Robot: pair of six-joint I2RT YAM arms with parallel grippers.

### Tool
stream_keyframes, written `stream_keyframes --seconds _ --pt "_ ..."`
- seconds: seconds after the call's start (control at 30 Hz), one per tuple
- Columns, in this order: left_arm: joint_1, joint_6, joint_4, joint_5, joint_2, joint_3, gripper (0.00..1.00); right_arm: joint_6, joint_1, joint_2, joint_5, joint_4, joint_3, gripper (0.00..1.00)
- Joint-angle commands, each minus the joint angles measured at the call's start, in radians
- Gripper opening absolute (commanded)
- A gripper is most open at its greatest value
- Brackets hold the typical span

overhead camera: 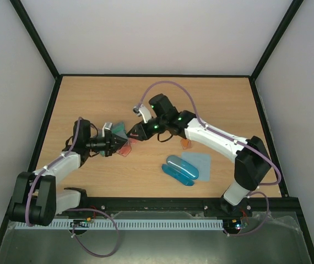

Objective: Organize the sunglasses
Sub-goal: Fold the sunglasses.

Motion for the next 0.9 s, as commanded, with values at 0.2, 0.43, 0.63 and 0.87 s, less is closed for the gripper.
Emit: stream_keyframes --seconds 0.2,0.43,0.63,0.87 --pt "0.006 -0.014 0.043 0.004 0.010 0.044 0.02 -0.079 0.059 0.043 0.061 -0.138 0.025 0.34" --pt "0.006 0.134 -0.135 -0.034 -0.008 0.093 0.02 -0.084 0.052 0.025 0.157 -0.224 0.107 0.38" --pt "0.005 0.322 -0.351 -0.072 -0.009 0.143 0.02 -0.123 0.050 -0.003 0.202 -0.330 0.153 0.49" --pt "-0.007 0.332 -0.367 -0.025 -0.031 0.073 0.02 -0.205 0.052 -0.084 0.330 -0.354 0.085 0.59"
